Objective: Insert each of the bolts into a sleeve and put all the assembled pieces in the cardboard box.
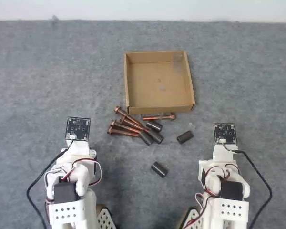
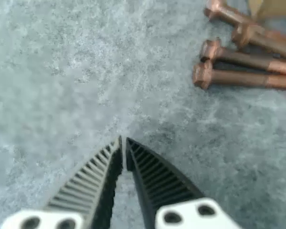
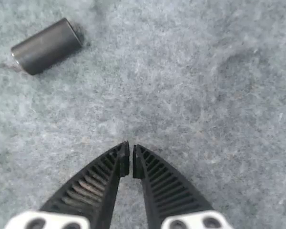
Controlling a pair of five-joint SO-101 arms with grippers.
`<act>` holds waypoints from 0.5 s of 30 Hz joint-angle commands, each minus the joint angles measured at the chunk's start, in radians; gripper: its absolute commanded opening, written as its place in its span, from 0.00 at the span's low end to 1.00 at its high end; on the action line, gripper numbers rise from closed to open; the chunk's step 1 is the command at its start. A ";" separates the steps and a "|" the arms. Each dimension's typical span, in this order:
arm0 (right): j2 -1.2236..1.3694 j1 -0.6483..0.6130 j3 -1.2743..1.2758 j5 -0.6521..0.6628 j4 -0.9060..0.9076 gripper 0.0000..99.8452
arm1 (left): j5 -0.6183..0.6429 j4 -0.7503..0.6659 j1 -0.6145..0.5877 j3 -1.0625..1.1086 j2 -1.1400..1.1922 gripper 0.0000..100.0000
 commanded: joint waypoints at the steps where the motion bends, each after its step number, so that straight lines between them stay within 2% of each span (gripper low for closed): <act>1: -0.016 0.013 -0.008 -0.005 0.002 0.01 | -0.002 0.002 0.008 -0.021 -0.021 0.01; 10: -0.016 0.013 -0.008 -0.005 0.002 0.01 | -0.005 0.002 0.006 -0.021 -0.021 0.01; 15: -0.016 0.013 -0.008 -0.005 0.002 0.01 | -0.006 -0.005 -0.103 -0.062 -0.021 0.01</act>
